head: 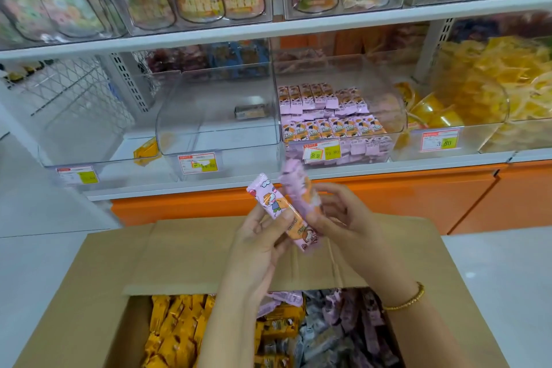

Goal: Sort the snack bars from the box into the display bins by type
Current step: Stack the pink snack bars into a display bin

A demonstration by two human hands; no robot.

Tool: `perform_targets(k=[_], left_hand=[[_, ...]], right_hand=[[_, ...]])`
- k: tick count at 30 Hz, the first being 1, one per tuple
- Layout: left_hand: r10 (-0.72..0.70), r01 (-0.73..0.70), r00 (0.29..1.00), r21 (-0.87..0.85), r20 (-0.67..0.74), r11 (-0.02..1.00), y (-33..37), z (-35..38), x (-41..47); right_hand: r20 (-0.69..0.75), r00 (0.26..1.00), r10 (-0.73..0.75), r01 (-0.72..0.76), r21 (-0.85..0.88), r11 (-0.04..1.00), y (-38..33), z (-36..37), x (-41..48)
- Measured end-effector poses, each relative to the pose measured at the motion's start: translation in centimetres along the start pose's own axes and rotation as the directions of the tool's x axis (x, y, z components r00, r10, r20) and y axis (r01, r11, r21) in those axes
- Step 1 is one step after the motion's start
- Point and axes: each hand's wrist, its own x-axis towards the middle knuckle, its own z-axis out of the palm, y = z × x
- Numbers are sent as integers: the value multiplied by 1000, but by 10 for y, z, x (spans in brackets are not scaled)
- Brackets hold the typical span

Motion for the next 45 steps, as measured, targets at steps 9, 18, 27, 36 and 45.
perform_targets(k=[9, 18, 27, 36, 45], left_hand=[[-237, 213, 966, 204, 99, 956, 20, -26, 25], [-366, 305, 919, 322, 149, 896, 25, -8, 42], [-217, 228, 973, 200, -76, 953, 13, 23, 59], [23, -35, 999, 374, 37, 927, 32, 68, 121], [130, -386, 896, 890, 424, -242, 22, 41, 161]], right_hand=[[255, 967, 13, 142, -581, 801, -35, -51, 30], [409, 910, 66, 336, -822, 459, -60, -17, 52], [58, 998, 5, 40, -742, 670, -46, -12, 44], [-221, 962, -161, -51, -724, 688, -26, -36, 93], [-478, 878, 29, -463, -832, 306, 16, -110, 271]])
